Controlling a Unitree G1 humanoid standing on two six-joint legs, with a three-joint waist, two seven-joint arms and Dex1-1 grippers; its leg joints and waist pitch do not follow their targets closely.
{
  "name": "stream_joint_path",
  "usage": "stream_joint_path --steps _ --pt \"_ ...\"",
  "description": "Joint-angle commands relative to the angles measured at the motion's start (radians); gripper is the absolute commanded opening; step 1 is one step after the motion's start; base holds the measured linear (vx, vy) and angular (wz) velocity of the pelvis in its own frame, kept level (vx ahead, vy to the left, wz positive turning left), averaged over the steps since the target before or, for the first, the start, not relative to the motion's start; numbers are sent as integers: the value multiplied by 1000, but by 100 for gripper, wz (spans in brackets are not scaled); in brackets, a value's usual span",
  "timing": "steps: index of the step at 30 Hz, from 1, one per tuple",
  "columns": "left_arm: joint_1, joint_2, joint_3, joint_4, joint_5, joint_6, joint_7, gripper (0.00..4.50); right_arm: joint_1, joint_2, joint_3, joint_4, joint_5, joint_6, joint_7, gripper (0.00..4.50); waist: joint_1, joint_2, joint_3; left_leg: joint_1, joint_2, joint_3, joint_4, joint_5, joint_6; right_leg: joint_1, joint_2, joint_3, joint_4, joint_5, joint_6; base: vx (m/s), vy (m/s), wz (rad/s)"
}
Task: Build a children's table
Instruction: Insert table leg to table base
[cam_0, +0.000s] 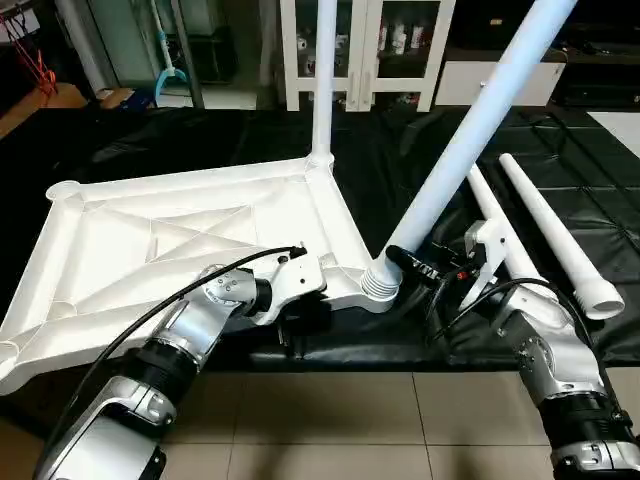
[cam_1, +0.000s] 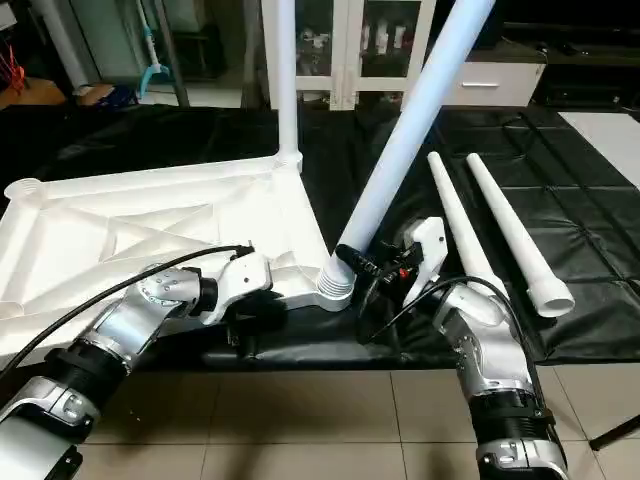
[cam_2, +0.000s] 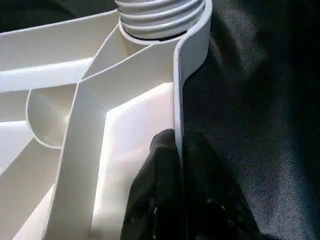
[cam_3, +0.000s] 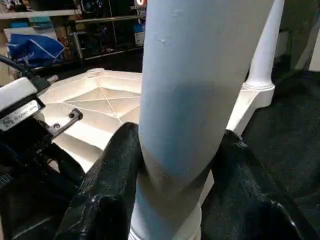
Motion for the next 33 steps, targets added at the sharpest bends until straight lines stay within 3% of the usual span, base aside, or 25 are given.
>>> stream_joint_path --steps 1,4,8,9,10,15,18,24,33 --pt "-16 19 12 21 21 -2 38 0 73 -44 89 75 -141 34 -10 178 -6 -5 -39 15 54 -32 -99 -383 5 13 -47 25 -77 -346 -169 0 0 0" --pt "-20 18 9 25 21 -6 37 0 52 -54 132 58 -171 41 14 178 -15 -5 -36 17 53 -35 -100 -430 -4 7 -47 25 -83 -413 -151 0 0 0" --pt "-19 17 8 23 21 -5 36 0 26 -57 140 58 -169 55 31 178 -24 -6 -33 18 53 -43 -104 -493 -18 2 -49 23 -92 -503 -119 0 0 0" --pt "-17 16 7 19 21 -3 34 0 4 -60 145 59 -164 69 46 178 -26 -13 -32 18 53 -45 -104 -506 -19 0 -49 21 -93 -522 -112 0 0 0" --pt "-17 16 7 18 21 -3 34 0 1 -60 146 59 -162 73 49 178 -28 -10 -33 20 53 -46 -104 -514 -22 -1 -49 22 -94 -528 -109 0 0 0" --pt "-12 15 4 11 18 -1 28 0 -52 -61 143 83 -134 105 62 178 -34 -13 -33 19 54 -44 -104 -512 -20 -4 -49 24 -94 -492 -124 0 0 0" --pt "-11 17 3 9 14 -3 22 0 -100 -56 124 114 -125 109 55 178 -41 -10 -35 15 54 -42 -104 -495 -18 -2 -48 25 -88 -434 -152 0 0 0" --pt "-11 18 -2 11 15 -8 19 0 -178 -58 106 163 -111 120 73 178 -40 -13 -35 15 55 -39 -103 -482 -15 -1 -50 26 -87 -429 -161 0 0 0" --pt "-5 15 -5 4 17 -5 18 0 -223 -57 146 217 -132 121 148 178 -39 -15 -33 15 56 -39 -103 -482 -15 -2 -51 27 -87 -437 -164 0 0 0"
